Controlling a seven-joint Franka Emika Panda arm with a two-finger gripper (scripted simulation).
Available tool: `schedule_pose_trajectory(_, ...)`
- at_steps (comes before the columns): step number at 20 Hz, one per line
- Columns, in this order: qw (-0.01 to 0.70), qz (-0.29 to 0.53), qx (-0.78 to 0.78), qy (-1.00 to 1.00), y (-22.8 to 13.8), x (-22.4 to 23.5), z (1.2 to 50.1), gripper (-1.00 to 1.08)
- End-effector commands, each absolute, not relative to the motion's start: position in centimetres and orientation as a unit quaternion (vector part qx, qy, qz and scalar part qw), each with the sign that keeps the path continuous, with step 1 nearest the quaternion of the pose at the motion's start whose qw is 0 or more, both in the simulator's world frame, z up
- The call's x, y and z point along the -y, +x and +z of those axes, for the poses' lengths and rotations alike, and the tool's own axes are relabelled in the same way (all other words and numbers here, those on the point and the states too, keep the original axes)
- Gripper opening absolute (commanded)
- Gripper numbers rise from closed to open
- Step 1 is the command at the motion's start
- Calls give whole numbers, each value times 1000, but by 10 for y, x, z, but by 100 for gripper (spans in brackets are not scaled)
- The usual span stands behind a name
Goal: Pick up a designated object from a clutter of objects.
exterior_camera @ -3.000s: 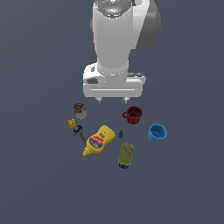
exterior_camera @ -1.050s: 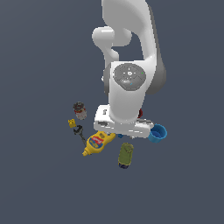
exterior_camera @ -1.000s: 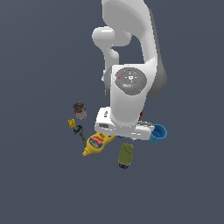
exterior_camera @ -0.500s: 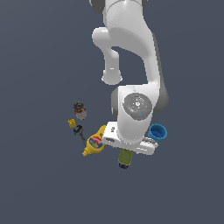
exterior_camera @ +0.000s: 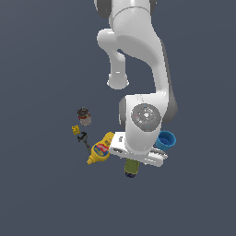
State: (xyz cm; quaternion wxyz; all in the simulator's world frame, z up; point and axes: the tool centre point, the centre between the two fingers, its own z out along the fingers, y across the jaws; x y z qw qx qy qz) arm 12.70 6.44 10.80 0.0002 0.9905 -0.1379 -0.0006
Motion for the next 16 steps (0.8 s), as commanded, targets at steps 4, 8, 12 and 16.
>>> schedule_pose_trajectory(4,0,-1,138,990,127,-65,90,100)
schedule_pose_trajectory(8,0,0,139,990,126,-65,68,100)
schedule_pose_trajectory(12,0,0,139,990,127,-65,59,100)
schedule_pose_trajectory(16,0,0,139,990,128,-65,59,-100)
